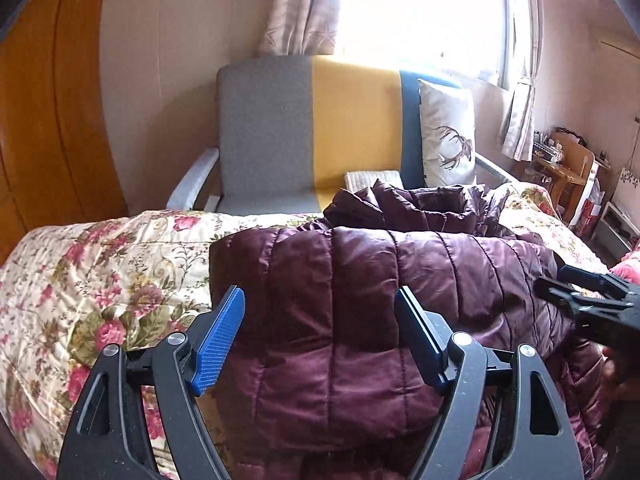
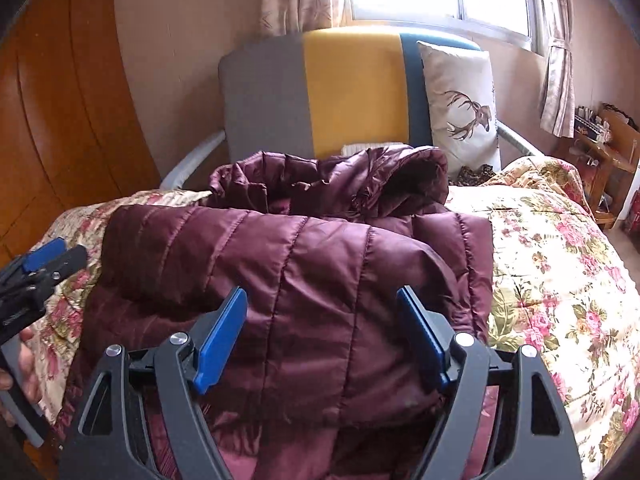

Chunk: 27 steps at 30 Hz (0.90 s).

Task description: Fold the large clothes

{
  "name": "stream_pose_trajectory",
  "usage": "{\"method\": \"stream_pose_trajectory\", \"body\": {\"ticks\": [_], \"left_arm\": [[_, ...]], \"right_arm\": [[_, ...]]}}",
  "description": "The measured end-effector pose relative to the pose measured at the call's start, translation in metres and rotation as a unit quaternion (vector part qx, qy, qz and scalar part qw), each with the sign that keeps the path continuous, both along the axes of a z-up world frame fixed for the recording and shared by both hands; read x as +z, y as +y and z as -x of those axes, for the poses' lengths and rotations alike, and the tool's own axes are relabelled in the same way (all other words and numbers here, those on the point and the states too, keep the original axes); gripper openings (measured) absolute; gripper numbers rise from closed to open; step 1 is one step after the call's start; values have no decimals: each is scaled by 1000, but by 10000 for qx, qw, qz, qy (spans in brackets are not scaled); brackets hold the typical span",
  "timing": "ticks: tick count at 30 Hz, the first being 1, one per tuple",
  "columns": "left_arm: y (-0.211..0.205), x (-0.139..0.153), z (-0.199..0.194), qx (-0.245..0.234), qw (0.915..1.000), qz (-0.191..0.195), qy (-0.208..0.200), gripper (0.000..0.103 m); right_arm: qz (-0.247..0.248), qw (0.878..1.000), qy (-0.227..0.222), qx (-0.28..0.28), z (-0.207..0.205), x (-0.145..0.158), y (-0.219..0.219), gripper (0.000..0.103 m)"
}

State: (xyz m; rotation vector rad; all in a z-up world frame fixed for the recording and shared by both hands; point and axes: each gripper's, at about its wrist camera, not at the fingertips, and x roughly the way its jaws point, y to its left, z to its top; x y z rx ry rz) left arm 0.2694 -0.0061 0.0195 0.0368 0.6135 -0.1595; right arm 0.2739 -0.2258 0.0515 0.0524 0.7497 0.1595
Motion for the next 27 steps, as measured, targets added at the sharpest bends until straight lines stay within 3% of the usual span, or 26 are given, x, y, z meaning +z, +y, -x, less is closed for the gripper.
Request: {"method": "stream_pose_trajectory", "body": {"ticks": [19, 25, 27], "left_arm": [[-17, -36, -52, -232, 9989, -219, 338, 76], [-12, -69, -83, -210, 9955, -180, 902, 78], [-8, -83, -91, -195, 9945, -10, 1031, 78]], "right_arm": [[496, 9976, 459, -121, -58, -50, 0, 77], [618, 9943, 864, -14, -86, -74, 2, 79], [570, 9939, 939, 6, -93, -82, 0, 80]]}}
